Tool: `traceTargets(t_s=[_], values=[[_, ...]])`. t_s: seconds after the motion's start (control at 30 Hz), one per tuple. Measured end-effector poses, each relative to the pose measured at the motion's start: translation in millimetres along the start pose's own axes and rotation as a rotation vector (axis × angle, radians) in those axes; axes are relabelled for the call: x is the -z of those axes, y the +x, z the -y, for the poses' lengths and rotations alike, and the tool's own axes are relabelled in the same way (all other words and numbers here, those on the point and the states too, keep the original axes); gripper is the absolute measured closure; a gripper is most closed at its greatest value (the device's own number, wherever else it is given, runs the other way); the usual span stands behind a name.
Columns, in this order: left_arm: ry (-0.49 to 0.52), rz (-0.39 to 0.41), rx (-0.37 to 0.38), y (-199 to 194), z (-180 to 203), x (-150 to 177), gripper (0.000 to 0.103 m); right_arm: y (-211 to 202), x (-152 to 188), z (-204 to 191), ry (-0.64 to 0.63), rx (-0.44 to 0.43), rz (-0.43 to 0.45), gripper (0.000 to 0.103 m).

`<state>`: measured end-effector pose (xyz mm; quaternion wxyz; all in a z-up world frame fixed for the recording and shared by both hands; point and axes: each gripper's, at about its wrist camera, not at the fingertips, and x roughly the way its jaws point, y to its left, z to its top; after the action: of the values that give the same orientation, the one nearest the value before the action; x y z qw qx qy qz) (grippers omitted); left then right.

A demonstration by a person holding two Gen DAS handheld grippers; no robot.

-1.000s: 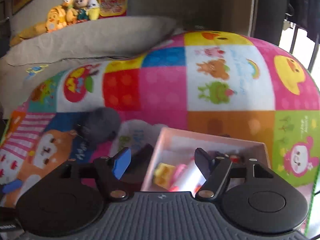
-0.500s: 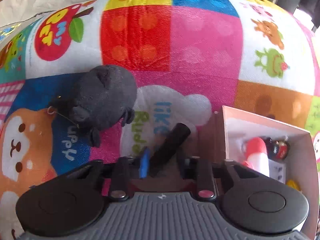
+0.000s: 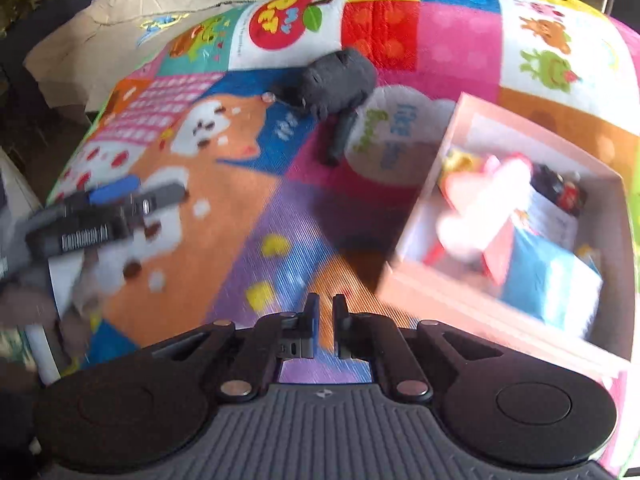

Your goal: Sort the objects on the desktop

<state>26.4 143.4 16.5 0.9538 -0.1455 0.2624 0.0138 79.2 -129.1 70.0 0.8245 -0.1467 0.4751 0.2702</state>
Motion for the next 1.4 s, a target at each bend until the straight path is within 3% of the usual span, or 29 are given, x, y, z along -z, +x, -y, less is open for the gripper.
traceTargets(t_s=[0.1, 0.17, 0.27, 0.47, 0.5, 0.53, 0.57, 0.63, 0.77, 0.87, 0.97, 1.13, 1.2, 1.3, 1.37, 1.4], values=[[0.025, -0.02, -0.011, 3.6, 4.3, 0.1, 0.001, 9.4, 11.0, 16.9, 0.016, 0.09, 0.016, 0.097], [0.027, -0.031, -0.015, 5.2, 4.5, 0.3, 0.001, 15.8, 3.3, 27.5, 0.025, 0.154, 0.071, 0.1], [0.015, -0.035, -0.019, 5.2, 2.3, 0.6, 0.001, 22.3, -10.4, 42.3, 0.109, 0.086, 0.089, 0.103], [0.006, -0.053, -0.027, 8.6, 2.1, -0.7, 0.001, 7.5, -30.9, -6.6, -0.048, -0.043, 0.171, 0.097], [0.008, -0.054, -0.029, 8.8, 2.3, -0.7, 0.001, 7.4, -42.9, -12.9, -0.039, -0.062, 0.178, 0.095], [0.008, -0.051, -0.027, 8.2, 2.3, -0.5, 0.001, 11.3, -58.5, -17.6, -0.015, -0.072, 0.172, 0.086], [0.007, -0.046, -0.027, 7.1, 2.0, -0.3, 0.001, 17.2, -76.1, -19.9, 0.016, -0.071, 0.165, 0.071], [0.002, -0.039, -0.029, 5.9, 1.7, -0.1, 0.001, 35.0, -109.7, -23.5, 0.063, -0.026, 0.159, 0.057], [-0.008, -0.039, -0.026, 5.4, 0.0, -0.5, 0.001, 99.3, -163.9, -24.7, 0.139, 0.117, 0.07, 0.057], [-0.018, -0.042, -0.018, 6.1, -1.8, -1.0, 0.001, 135.8, -172.4, -22.2, 0.166, 0.184, -0.03, 0.057], [-0.02, -0.036, -0.005, 4.9, -2.8, -0.3, 0.001, 136.7, -167.4, -24.3, 0.149, 0.141, -0.041, 0.085], [0.003, -0.045, 0.029, 5.2, -0.8, 0.0, 0.001, 107.6, -146.1, -42.0, 0.077, -0.05, -0.084, 0.085], [0.031, -0.063, 0.058, 6.8, 2.2, 0.2, 0.001, 96.6, -138.1, -52.2, 0.006, -0.083, -0.106, 0.085], [0.058, -0.084, 0.072, 9.4, 6.9, 0.1, 0.001, 74.6, -141.9, -53.9, -0.031, -0.036, -0.024, 0.066], [0.057, -0.088, 0.072, 10.1, 7.5, 0.1, 0.001, 62.5, -152.8, -43.4, 0.01, 0.032, 0.087, 0.023], [0.055, -0.088, 0.072, 10.1, 7.8, 0.3, 0.001, 59.7, -158.9, -34.9, 0.057, 0.062, 0.138, 0.015]])
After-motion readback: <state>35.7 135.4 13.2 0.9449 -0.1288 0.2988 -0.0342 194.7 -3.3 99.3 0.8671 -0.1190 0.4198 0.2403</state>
